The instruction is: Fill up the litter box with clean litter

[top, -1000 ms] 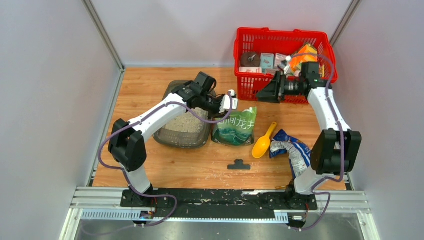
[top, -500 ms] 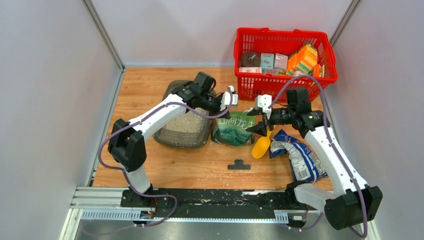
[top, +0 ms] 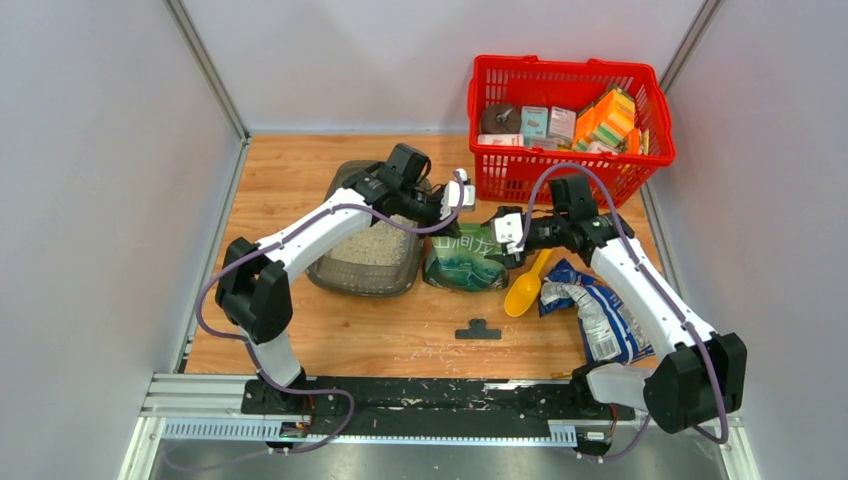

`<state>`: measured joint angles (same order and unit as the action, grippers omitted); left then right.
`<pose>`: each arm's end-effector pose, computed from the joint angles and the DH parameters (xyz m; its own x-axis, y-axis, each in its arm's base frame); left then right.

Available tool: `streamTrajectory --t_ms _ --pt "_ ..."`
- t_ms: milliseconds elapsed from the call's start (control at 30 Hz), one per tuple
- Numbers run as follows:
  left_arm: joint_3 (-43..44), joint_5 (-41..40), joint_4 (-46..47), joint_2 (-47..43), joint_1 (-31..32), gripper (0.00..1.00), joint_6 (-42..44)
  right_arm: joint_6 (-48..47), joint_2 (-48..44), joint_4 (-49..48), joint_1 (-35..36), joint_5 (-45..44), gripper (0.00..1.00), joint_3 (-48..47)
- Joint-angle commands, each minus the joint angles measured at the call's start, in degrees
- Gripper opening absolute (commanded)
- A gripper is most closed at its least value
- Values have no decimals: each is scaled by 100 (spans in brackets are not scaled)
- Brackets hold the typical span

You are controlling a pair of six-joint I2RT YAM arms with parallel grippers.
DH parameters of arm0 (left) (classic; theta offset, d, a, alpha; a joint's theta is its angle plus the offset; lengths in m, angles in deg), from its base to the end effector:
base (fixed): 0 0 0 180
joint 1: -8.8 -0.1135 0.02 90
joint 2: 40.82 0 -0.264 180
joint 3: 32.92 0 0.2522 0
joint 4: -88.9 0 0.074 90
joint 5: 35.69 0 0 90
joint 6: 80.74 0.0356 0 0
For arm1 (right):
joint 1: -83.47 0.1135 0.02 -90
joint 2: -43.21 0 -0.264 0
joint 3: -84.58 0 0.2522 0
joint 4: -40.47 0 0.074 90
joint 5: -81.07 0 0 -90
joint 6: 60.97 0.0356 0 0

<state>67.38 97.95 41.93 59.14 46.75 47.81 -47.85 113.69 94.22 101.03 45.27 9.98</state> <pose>0.2896 -0.2570 0.3025 0.0619 0.5236 -0.8497 0.9975 -0.0602 0.0356 0.2246 0.1014 0.3082 0.4948 -0.4410 -0.7488 -0.8612 -0.1332 -0.4905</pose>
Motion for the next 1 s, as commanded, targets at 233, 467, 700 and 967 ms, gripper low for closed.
streamTrajectory --t_ms 233,467,700,967 --pt "47 620 280 -126 -130 7 -453 -732 379 53 -367 -41 63 125" --pt "-76 681 535 -179 -201 7 -751 -329 537 -17 -604 -6 61 195" --pt "-173 690 561 -284 -192 6 -629 454 476 -771 -666 -23 66 467" --pt "-340 690 614 -434 -201 5 -585 989 713 -852 -675 -243 63 371"
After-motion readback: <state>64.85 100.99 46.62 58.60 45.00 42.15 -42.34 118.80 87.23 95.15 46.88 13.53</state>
